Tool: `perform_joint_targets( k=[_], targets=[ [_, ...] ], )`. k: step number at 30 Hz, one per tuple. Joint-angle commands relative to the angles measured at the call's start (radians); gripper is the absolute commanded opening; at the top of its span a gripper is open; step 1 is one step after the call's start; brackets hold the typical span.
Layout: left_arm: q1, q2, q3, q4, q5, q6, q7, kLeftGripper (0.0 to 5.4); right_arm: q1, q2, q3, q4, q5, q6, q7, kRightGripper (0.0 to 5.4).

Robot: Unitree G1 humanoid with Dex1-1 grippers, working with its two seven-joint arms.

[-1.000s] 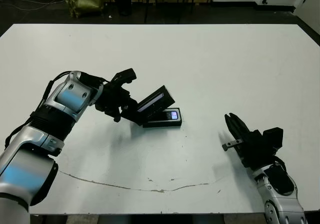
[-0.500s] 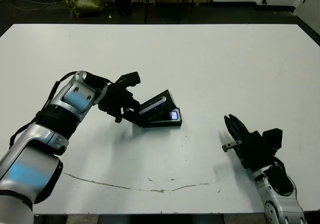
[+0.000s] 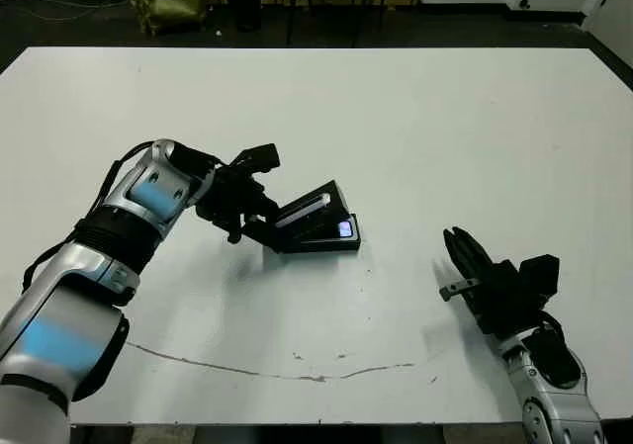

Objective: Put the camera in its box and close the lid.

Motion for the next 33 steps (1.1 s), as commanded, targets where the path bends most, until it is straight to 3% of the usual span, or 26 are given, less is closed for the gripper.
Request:
perform_joint_targets(
  k=[1,29,33],
  targets=[
    [0.003,-0.023,-0.012,0.016,0.008,-0.022,-0.021,2.21,0.01,0.0,-0.001,0.017,-0.006,0.004,-0.003,0.0],
    [-0.091,-0.131,-0.09,0.064,0.098,0.057,-0.049,2.21,0.016,0.01,0.001,0.018,-0.009,-0.007,-0.003,0.0],
    [-0.088,-0.141,-0.096,0.07,0.104,0.002,-0.055,2.21,0.016,0.011,-0.002,0.022,-0.005,-0.01,-0.002,0.0]
  ],
)
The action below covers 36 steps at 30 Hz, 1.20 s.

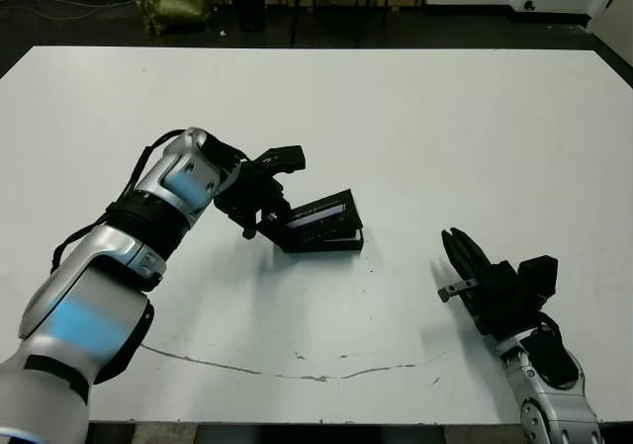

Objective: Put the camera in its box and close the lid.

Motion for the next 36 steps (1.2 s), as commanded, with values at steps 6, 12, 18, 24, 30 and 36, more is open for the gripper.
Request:
perform_joint_targets(
  k=[6,12,18,24,30,36],
  targets=[
    [0.008,-0.072,-0.029,0.024,0.008,-0.039,-0.026,2.21,0.011,-0.003,-0.005,0.029,-0.001,-0.02,0.008,0.0],
    [-0.001,-0.089,-0.045,0.033,0.032,-0.041,-0.03,2.21,0.016,-0.004,-0.008,0.024,0.006,-0.008,0.006,0.0],
    [-0.016,-0.112,-0.071,0.038,0.058,-0.047,-0.026,2.21,0.02,-0.003,-0.008,0.019,0.018,-0.007,0.009,0.0],
    [-0.029,-0.139,-0.086,0.061,0.08,-0.085,-0.035,2.21,0.03,0.0,-0.009,0.002,0.025,0.002,0.005,0.0],
    [-0.051,-0.176,-0.102,0.105,0.111,-0.083,-0.035,2.21,0.041,-0.003,-0.009,-0.014,0.038,0.014,0.008,0.0],
    [-0.054,-0.199,-0.102,0.117,0.125,-0.103,-0.028,2.21,0.04,0.0,-0.015,0.006,0.058,-0.009,0.03,0.0]
  ],
)
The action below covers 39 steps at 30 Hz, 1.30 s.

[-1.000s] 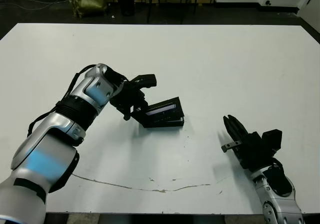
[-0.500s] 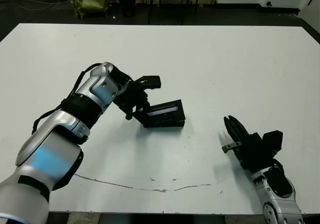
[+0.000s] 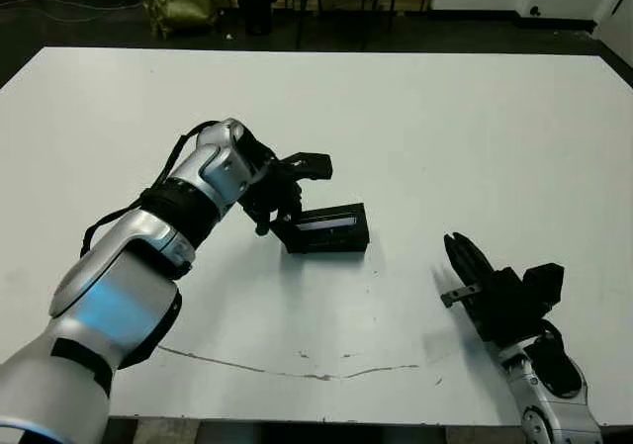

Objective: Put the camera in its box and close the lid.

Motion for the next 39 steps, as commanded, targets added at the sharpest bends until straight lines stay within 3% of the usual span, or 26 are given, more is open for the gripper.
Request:
perform_joint_targets(
  k=[1,8,21,35,39],
  targets=[
    [0.029,-0.106,-0.031,0.007,-0.009,-0.041,-0.001,2.21,0.011,-0.001,-0.01,0.012,0.011,0.001,0.009,0.0],
    [0.022,-0.119,-0.04,0.001,0.01,-0.025,-0.006,2.21,0.021,0.0,-0.01,0.001,0.01,0.009,0.004,0.0],
    [0.019,-0.106,-0.07,-0.012,0.045,-0.172,0.011,5.34,0.025,-0.005,-0.007,-0.008,-0.01,0.007,-0.002,0.0],
    [0.012,-0.118,-0.047,0.023,0.033,-0.24,0.015,5.37,0.034,0.005,0.002,-0.024,-0.009,0.034,-0.023,0.0],
    [0.002,-0.131,0.027,0.042,-0.023,-0.278,0.027,5.37,0.035,0.003,0.004,-0.022,-0.034,0.038,-0.041,0.0]
  ],
)
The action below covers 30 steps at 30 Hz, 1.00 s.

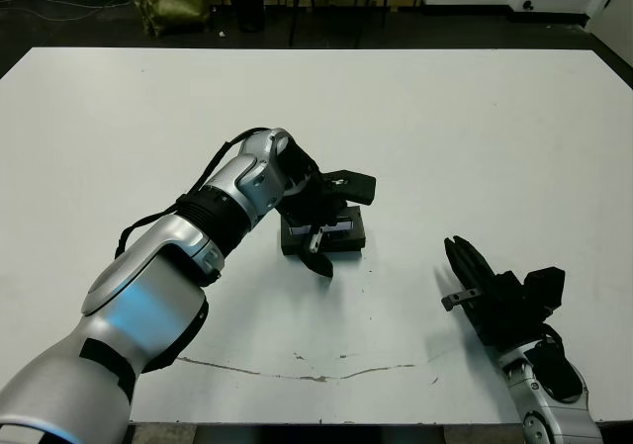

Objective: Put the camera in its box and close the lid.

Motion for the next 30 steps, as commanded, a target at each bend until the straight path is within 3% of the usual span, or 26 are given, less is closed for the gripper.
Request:
perform_joint_targets(
  k=[1,5,15,22,26,30],
  targets=[
    [0.001,-0.04,0.066,0.025,-0.063,-0.019,0.016,5.37,0.013,-0.004,0.001,0.004,-0.032,0.018,-0.026,0.0],
    [-0.028,-0.03,0.101,0.016,-0.043,-0.118,0.144,5.37,0.023,0.001,-0.001,-0.019,-0.039,0.045,-0.052,0.0],
    [-0.095,-0.004,0.235,0.148,-0.085,-0.267,0.304,5.37,0.045,-0.01,0.019,-0.121,-0.06,0.153,-0.094,0.0],
    [-0.108,-0.004,0.312,0.203,-0.139,-0.272,0.294,5.37,0.05,-0.008,0.022,-0.128,-0.068,0.123,-0.076,0.0],
    [0.01,-0.028,0.493,0.103,-0.314,-0.235,0.421,5.37,0.045,-0.006,0.013,-0.099,-0.056,0.09,-0.054,0.0],
    [0.272,-0.058,0.564,-0.245,-0.348,-0.24,0.693,4.76,0.047,0.001,0.006,-0.101,-0.038,0.103,-0.051,0.0]
  ],
)
